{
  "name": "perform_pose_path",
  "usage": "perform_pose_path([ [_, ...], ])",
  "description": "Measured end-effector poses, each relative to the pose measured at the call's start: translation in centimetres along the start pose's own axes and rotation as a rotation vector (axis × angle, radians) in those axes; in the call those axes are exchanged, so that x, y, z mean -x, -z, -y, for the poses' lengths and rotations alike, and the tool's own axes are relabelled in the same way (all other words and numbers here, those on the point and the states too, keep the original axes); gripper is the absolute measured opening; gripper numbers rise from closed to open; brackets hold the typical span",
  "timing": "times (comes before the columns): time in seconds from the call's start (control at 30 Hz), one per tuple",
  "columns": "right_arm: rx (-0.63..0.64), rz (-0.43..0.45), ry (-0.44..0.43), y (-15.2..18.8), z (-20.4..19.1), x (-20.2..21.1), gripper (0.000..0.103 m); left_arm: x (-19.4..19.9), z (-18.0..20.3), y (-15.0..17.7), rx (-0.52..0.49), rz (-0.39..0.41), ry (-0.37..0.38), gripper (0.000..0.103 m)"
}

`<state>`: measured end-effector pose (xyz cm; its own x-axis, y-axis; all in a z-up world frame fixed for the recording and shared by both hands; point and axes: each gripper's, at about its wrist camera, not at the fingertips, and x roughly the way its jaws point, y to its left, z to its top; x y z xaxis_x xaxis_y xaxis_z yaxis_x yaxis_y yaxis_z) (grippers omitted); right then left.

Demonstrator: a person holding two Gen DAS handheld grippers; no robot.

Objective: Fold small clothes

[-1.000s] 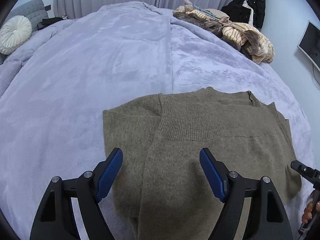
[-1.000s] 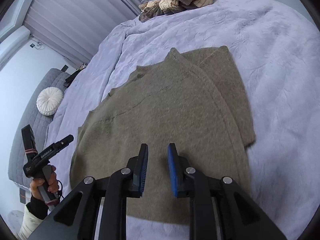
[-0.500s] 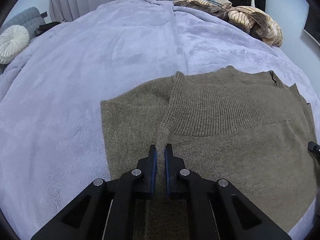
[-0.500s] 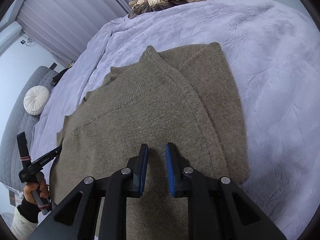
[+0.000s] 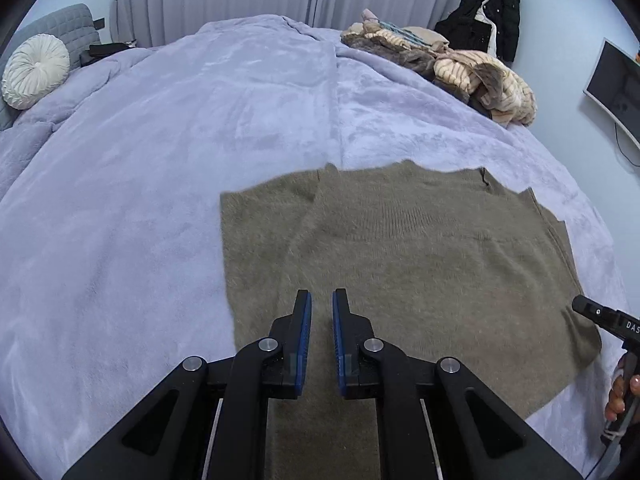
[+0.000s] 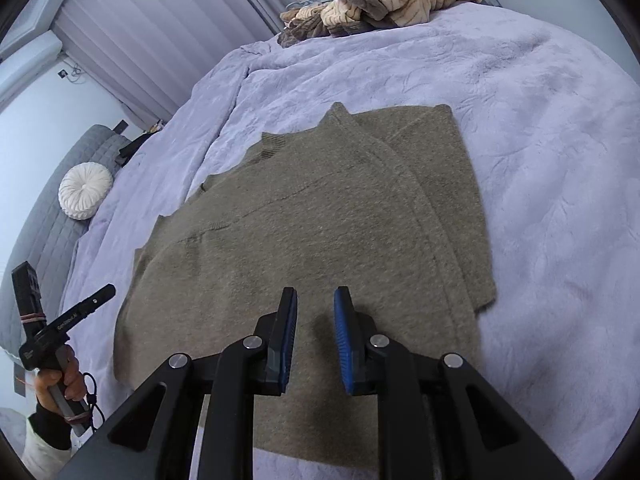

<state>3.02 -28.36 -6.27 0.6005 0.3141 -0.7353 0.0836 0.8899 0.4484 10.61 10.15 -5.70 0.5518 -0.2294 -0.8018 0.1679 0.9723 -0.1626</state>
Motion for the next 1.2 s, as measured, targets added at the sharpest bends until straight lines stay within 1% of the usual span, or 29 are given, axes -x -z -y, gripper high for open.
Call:
perform_pose_path([
  [0.07, 0.011, -0.023, 0.009, 0.7, -0.4, -0.4, 0.021, -1.5, 0.2, 1.4, 0.001, -0.043, -0.034, 0.012],
  [0.13, 0.02, -0.054, 0.047, 1.6, -0.2, -1.2, 0.021, -1.8, -0.1, 2.6, 0.02, -0.017, -0.024, 0.012],
  [0.17, 0.018, -0.067, 0.051, 1.9, 0.2, -1.5, 0.021, -1.6, -0.2, 2.8, 0.021, -0.001, -0.019, 0.012],
  [0.27, 0.004, -0.06, 0.024, 2.7, 1.3, -1.6, 0.021, -1.0, 0.1, 3.1, 0.011, 0.004, -0.034, 0.012],
  [0.4, 0.015, -0.05, 0.037, 3.2, 1.2, -1.4, 0.021, -0.7, 0.4, 3.7, -0.007, 0.005, -0.058, 0.012],
  [0.53, -0.003, -0.048, 0.047, 3.3, 0.6, -0.6, 0.023, 0.2, 0.3, 4.4, 0.007, -0.002, -0.057, 0.012],
  [0.6, -0.003, -0.049, 0.041, 3.7, 0.2, 0.2, 0.027, 0.7, 0.2, 4.7, 0.013, -0.005, -0.051, 0.012],
  [0.67, 0.001, -0.053, 0.034, 4.2, -0.2, 0.9, 0.035, 1.1, 0.1, 5.0, 0.017, -0.007, -0.049, 0.012],
  [0.73, 0.001, -0.061, 0.029, 4.8, -0.7, 1.6, 0.038, 1.5, 0.0, 5.3, 0.025, -0.013, -0.048, 0.012],
  [0.9, -0.021, -0.077, 0.0, 6.5, -1.6, 2.6, 0.038, 2.5, 0.3, 6.2, 0.018, -0.018, -0.043, 0.012],
  [1.03, -0.005, -0.1, -0.026, 7.5, -3.0, 2.7, 0.041, 3.4, 0.4, 7.1, 0.013, -0.021, -0.04, 0.012],
  [1.2, 0.016, -0.13, -0.053, 8.8, -4.9, 2.4, 0.041, 4.3, 0.1, 8.0, 0.03, -0.016, -0.049, 0.012],
])
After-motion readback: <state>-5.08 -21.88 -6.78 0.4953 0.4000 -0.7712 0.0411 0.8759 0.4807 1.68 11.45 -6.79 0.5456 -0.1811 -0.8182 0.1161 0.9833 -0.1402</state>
